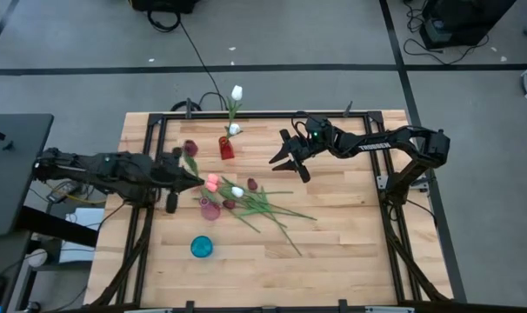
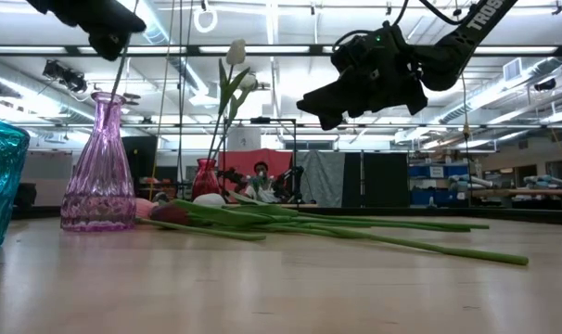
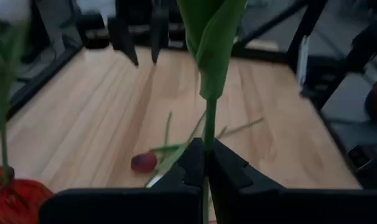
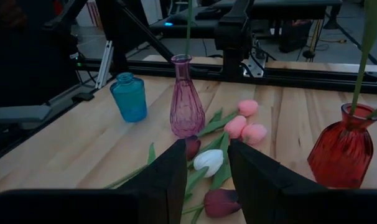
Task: Sort flowers into vase by color
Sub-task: Put the top dark red tulip into the pink vase
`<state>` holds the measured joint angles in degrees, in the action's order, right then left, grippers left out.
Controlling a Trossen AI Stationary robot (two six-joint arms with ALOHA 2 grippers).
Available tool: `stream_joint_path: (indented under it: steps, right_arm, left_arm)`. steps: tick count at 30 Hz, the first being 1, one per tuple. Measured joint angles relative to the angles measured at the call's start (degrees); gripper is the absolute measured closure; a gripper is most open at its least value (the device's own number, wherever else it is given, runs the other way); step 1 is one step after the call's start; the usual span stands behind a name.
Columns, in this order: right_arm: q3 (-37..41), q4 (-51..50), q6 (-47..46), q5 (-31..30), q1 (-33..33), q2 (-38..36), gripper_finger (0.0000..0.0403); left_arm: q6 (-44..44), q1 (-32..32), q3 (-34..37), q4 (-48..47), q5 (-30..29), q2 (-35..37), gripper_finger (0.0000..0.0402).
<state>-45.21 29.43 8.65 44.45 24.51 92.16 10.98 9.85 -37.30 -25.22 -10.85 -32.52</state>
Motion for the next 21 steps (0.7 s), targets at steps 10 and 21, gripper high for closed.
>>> stream_joint_path:
  steps: [10,21]
  right_arm:
    - [0.00,-0.97,0.10,-0.02,0.00,0.02,0.0271]
    - [0.00,-2.64,0.45,-2.84,0.00,0.02,0.0271]
  left_arm:
    - [1.32,0.02,0.02,1.72,1.05,-5.57,0.0388]
    - [9.04,0.07,0.02,0.34,6.25,-5.75,0.0374]
